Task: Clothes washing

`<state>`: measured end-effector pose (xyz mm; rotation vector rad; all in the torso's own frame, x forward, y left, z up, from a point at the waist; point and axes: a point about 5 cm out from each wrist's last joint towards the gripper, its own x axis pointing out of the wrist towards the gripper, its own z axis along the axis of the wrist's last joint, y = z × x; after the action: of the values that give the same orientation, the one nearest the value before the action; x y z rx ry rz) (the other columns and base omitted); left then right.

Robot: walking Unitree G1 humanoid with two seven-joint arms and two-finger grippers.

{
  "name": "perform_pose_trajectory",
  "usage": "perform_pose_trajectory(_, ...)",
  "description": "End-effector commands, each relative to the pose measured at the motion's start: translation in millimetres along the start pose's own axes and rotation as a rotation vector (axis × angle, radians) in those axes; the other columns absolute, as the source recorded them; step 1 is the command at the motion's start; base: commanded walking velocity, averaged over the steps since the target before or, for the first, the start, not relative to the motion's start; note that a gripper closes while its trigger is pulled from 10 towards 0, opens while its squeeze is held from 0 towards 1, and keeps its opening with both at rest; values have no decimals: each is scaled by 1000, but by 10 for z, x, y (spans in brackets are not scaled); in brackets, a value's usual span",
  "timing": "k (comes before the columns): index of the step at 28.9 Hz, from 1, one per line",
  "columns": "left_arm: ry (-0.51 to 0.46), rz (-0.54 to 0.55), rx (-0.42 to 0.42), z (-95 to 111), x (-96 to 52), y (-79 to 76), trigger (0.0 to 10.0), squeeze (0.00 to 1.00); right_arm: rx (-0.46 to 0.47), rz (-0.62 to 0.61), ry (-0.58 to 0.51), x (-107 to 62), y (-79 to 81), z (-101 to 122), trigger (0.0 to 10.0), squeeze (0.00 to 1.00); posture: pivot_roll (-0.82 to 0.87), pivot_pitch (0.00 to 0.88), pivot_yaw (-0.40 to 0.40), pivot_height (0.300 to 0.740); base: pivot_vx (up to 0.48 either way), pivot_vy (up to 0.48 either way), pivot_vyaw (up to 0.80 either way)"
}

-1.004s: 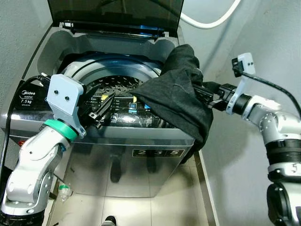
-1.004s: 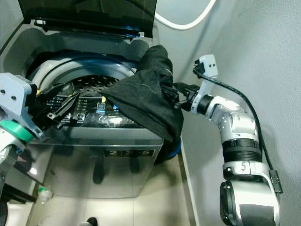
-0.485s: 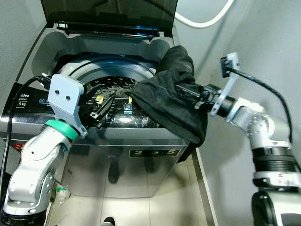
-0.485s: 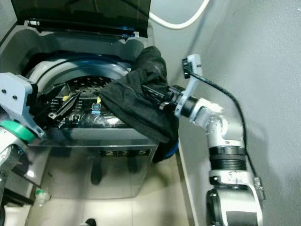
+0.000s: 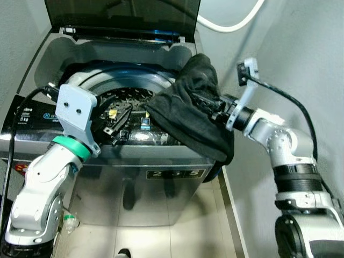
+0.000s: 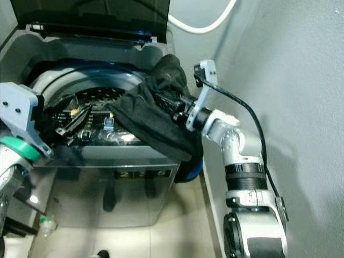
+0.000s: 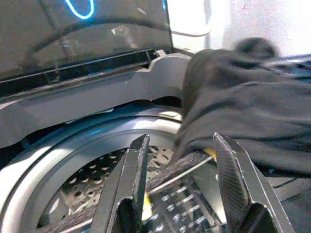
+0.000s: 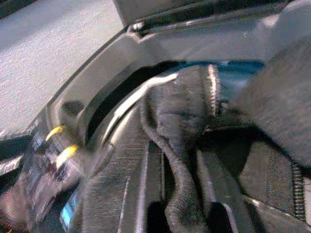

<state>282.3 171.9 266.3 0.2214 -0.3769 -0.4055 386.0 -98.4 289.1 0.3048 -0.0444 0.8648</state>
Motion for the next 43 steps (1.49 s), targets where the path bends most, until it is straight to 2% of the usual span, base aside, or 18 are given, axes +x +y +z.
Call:
perform_pose_trajectory(1, 4, 3, 13, -24, 5, -18, 10000, 0, -23, 23, -33, 236, 161, 81, 0, 0, 145, 126, -29, 740, 0, 0, 0)
perform_pose_trajectory(2, 4, 7, 14, -26, 3, -22, 10000, 0, -30, 65, -77, 409, 336, 215, 0, 0, 144, 128, -33, 740, 0, 0, 0)
perform_pose_trajectory(3, 4, 7, 14, -26, 3, -22, 10000, 0, -30, 65, -77, 409, 336, 215, 0, 0, 144, 128, -33, 740, 0, 0, 0)
perform_pose_trajectory(6, 8, 26, 15, -35, -17, -11, 10000, 0, -30, 148, -196, 701, 748, 604, 0, 0, 141, 135, -43, 740, 0, 0, 0)
perform_pose_trajectory(8, 10, 36, 14, -42, -25, -5, 10000, 0, -14, 140, -283, 748, 846, 812, 0, 0, 135, 139, -49, 740, 0, 0, 0)
perform_pose_trajectory(9, 10, 36, 14, -42, -25, -5, 10000, 0, -14, 140, -283, 748, 846, 812, 0, 0, 135, 139, -49, 740, 0, 0, 0)
perform_pose_trajectory(11, 12, 48, 13, -47, -29, -11, 10000, 0, 133, 50, -537, 706, 899, 1321, 0, 0, 140, 143, -61, 740, 0, 0, 0)
perform_pose_trajectory(13, 11, 51, 13, -44, -30, -16, 10000, 0, 206, 13, -623, 651, 878, 1490, 0, 0, 142, 145, -69, 740, 0, 0, 0)
perform_pose_trajectory(18, 10, 58, 15, -39, -37, -15, 10000, 0, 217, -22, -651, 615, 843, 1589, 0, 0, 143, 148, -76, 740, 0, 0, 0)
perform_pose_trajectory(19, 10, 63, 18, -40, -42, -7, 10000, 0, 117, -1, -556, 671, 845, 1461, 902, 0, 143, 148, -76, 740, 0, 0, 0)
perform_pose_trajectory(20, 11, 68, 21, -42, -48, -1, 10000, 0, -4, 16, -427, 741, 832, 1255, 10000, 0, 142, 149, -81, 740, 0, 0, 0)
perform_pose_trajectory(24, 12, 73, 24, -45, -51, 6, 10000, 0, -174, 7, -250, 800, 757, 911, 10000, 0, 141, 150, -76, 740, 0, 0, 0)
perform_pose_trajectory(25, 13, 72, 26, -46, -47, 8, 10000, 0, -221, -27, -223, 794, 690, 800, 10000, 1000, 138, 150, -70, 740, 0, 0, 0)
perform_pose_trajectory(31, 13, 61, 30, -45, -12, 3, 10000, 0, -250, -47, -213, 779, 596, 666, 10000, 1000, 134, 149, -53, 740, 0, 0, 0)
perform_pose_trajectory(32, 12, 58, 30, -45, -4, 1, 10000, 0, -291, -27, -188, 787, 605, 639, 10000, 745, 134, 149, -53, 740, 0, 0, 0)
perform_pose_trajectory(33, 11, 54, 30, -46, 8, -3, 10000, 0, -339, -24, -178, 779, 599, 632, 10000, 0, 131, 149, -48, 740, 0, 0, 0)
perform_pose_trajectory(37, 11, 49, 31, -47, 22, -9, 10000, 0, -366, -54, -201, 726, 537, 685, 10000, 0, 130, 146, -44, 740, 0, 0, 0)
perform_pose_trajectory(43, 12, 43, 38, -43, 26, -9, 10000, 0, -390, -178, -221, 453, 181, 798, 10000, 0, 140, 146, -40, 740, 0, 0, 0)
